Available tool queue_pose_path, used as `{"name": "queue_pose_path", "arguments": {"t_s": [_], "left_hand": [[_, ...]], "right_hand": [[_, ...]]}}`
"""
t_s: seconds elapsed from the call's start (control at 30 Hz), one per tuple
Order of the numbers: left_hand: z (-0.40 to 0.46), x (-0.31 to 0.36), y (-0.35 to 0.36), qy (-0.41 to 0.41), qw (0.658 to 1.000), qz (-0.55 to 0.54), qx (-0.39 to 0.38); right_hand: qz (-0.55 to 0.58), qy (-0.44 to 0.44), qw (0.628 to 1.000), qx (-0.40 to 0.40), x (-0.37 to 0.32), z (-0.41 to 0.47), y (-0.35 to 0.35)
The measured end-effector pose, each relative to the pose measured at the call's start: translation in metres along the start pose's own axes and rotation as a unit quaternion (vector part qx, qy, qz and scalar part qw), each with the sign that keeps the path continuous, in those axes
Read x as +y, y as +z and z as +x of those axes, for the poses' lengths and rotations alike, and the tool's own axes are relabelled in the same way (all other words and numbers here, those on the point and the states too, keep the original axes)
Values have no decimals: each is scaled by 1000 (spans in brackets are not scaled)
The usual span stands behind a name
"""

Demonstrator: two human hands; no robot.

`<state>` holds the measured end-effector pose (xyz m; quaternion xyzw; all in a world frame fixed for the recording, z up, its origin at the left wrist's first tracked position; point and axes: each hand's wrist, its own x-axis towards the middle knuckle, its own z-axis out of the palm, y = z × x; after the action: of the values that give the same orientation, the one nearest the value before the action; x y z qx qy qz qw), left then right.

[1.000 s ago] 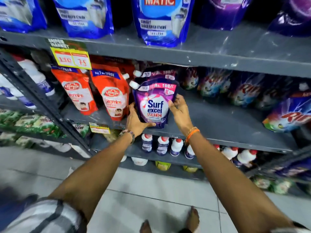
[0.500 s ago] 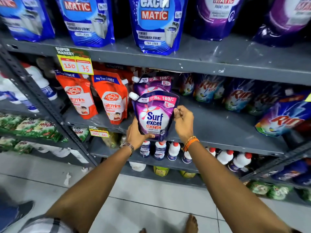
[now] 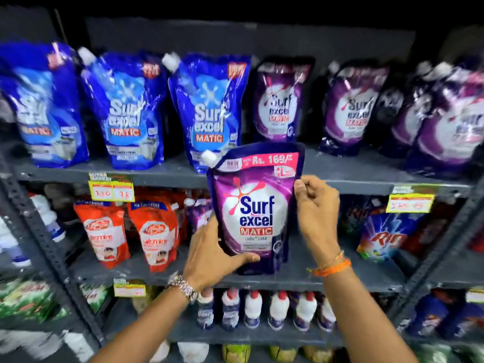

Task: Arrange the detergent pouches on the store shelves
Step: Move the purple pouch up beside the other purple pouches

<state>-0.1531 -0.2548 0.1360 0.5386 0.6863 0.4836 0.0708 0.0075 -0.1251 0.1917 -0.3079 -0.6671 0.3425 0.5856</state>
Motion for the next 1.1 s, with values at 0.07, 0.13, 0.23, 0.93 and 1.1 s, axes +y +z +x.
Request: {"name": "queue_pose_path", "arguments": {"t_s": [0.07,0.13,0.23,0.93,1.1], "left_hand": [[19,29,-8,29,1000,-9,-3],[39,52,-13,48,999,-21,3],[71,84,-16,67,997,-31,20],[194,97,31,7,999,-34,-2],[192,97,30,-5,1000,-25,-11]], "right_hand": [[36,-13,999,11,-22,30,-12],[47,-26,998,17,-40,59,-22],[51,-39,998,23,-58,100,-35],[14,5,1000,4,-20,211,-32],[15,-4,1000,3,-21,209,-34]]}}
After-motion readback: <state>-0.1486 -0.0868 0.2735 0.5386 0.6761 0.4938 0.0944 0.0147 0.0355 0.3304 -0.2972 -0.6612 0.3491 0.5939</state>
